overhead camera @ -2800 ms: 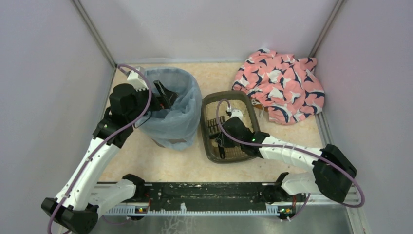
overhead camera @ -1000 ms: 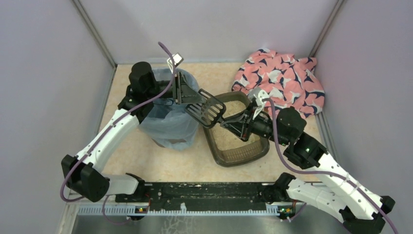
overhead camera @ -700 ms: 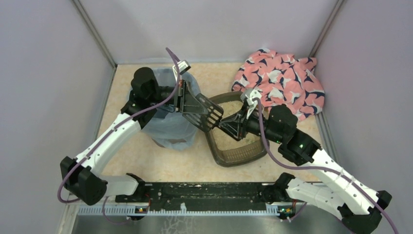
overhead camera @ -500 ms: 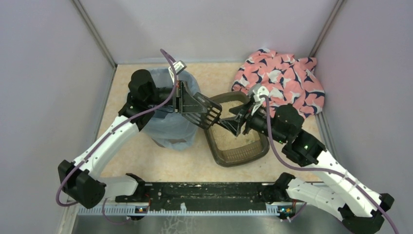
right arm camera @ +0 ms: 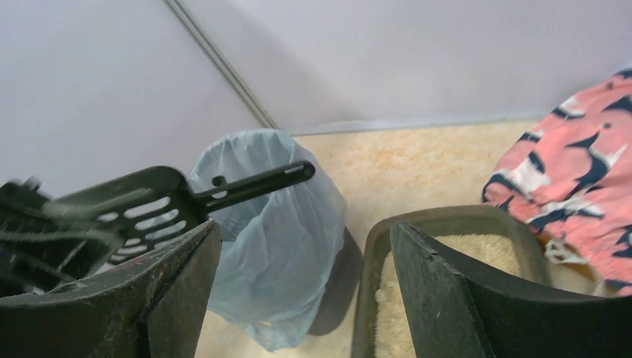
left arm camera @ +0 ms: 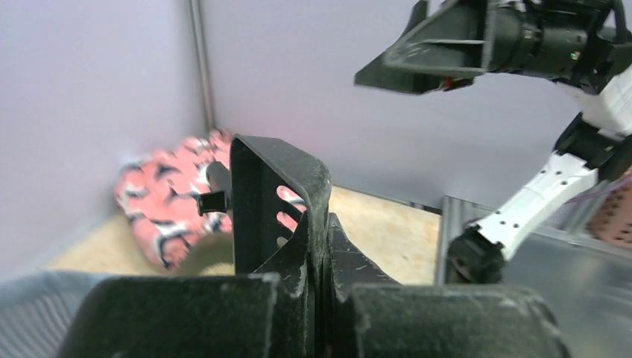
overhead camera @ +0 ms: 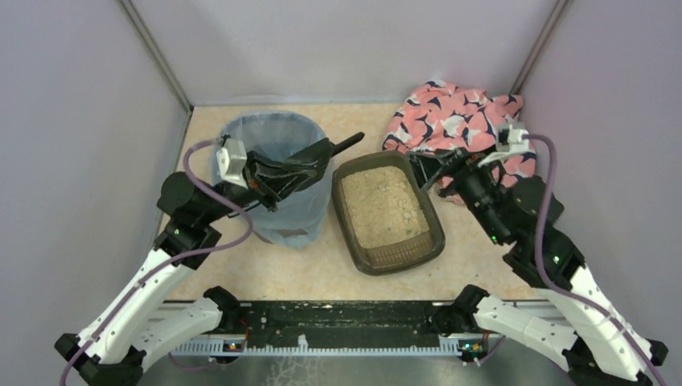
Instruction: Clean the litter box
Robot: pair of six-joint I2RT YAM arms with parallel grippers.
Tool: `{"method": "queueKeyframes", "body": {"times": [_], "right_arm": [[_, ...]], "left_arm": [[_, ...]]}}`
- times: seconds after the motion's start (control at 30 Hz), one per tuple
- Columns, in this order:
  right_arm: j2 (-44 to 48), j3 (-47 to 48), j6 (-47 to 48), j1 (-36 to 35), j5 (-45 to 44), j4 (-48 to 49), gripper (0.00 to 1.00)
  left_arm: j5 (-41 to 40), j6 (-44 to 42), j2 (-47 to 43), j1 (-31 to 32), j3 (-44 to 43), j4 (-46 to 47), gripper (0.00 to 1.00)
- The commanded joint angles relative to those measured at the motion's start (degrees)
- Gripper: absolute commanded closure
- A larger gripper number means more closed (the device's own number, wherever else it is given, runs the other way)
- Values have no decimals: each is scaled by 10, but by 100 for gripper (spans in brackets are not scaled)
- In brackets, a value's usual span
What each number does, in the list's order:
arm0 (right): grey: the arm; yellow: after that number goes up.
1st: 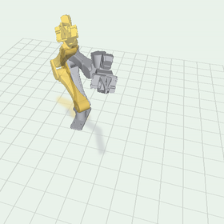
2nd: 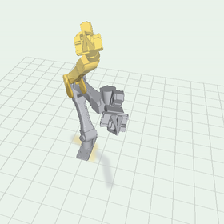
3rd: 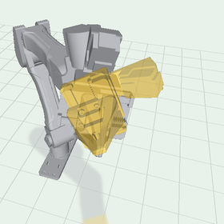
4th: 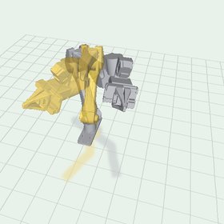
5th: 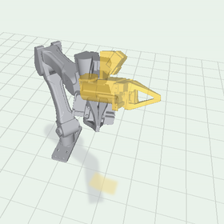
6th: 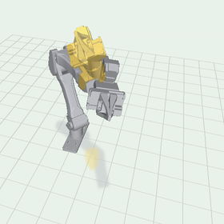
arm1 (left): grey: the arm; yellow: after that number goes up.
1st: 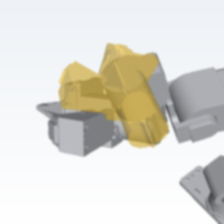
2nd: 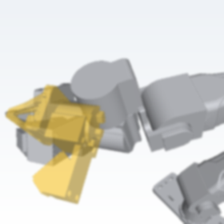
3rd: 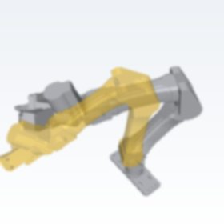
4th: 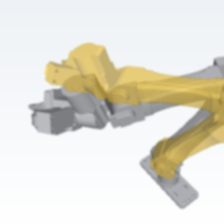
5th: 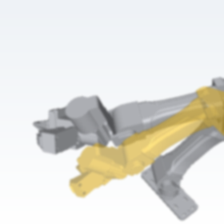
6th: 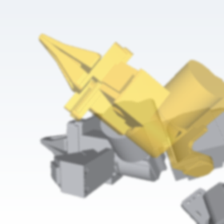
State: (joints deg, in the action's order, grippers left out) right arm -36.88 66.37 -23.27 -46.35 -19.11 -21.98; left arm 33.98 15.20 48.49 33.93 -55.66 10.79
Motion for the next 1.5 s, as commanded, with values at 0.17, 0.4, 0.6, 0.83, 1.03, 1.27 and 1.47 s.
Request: {"method": "queueKeyframes", "body": {"times": [0.17, 0.4, 0.6, 0.83, 1.03, 1.27, 1.47], "right_arm": [[-190, 52, -194, 0, 25, 42, 20], [-297, 99, -231, -1, 90, 132, 20], [-367, 159, -231, 0, 114, 156, 20], [-457, 235, -245, 2, 141, 165, 20], [-503, 276, -264, 6, 157, 142, 20], [-521, 267, -285, 24, 175, 151, 31], [-531, 259, -302, 47, 189, 159, 54]], "left_arm": [[-239, -310, -41, 108, 58, 53, 100], [-293, -372, -27, 146, 69, 38, 100], [-298, -387, -34, 155, 73, 24, 100], [-280, -407, -31, 168, 66, -1, 100], [-288, -413, -44, 173, 67, -2, 100], [-282, -414, -52, 175, 69, -2, 100], [-270, -414, -59, 177, 68, -3, 100]]}}
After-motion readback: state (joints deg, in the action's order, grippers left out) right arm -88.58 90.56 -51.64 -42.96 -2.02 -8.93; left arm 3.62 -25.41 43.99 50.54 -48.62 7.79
